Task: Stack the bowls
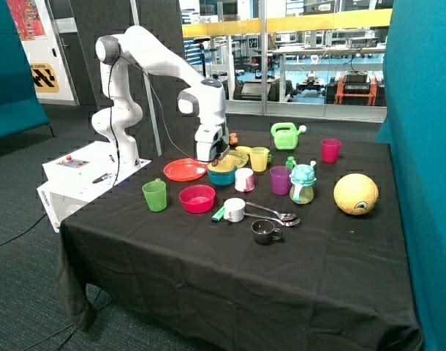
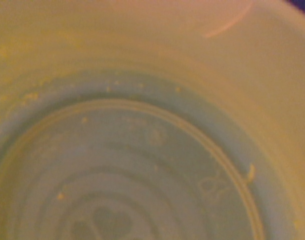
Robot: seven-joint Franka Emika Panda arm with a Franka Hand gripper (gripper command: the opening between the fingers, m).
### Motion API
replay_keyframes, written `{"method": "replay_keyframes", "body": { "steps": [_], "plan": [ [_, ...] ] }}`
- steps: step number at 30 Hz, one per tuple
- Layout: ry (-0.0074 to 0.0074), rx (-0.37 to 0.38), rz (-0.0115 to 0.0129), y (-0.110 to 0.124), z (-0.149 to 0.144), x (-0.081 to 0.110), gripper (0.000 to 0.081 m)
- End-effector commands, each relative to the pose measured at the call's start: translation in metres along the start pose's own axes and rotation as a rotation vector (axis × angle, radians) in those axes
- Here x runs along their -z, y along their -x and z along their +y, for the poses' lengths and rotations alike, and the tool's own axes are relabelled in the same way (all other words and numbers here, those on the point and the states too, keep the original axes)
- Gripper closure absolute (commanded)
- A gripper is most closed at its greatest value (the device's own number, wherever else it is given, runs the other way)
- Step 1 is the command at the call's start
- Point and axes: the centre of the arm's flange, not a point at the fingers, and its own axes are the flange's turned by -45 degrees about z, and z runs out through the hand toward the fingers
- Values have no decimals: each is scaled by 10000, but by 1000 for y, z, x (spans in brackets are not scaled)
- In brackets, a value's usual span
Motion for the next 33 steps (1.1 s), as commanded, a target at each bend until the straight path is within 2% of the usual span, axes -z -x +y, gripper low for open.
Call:
{"method": "replay_keyframes", "body": {
  "steps": [1,12,24,33],
  "plan": [
    [4,83,22,-2,-1,-9,808],
    [4,115,22,-4,-2,-16,808],
    [4,-41,22,-2,1,-32,808],
    [4,63,22,-2,3,-34,808]
  ]
}}
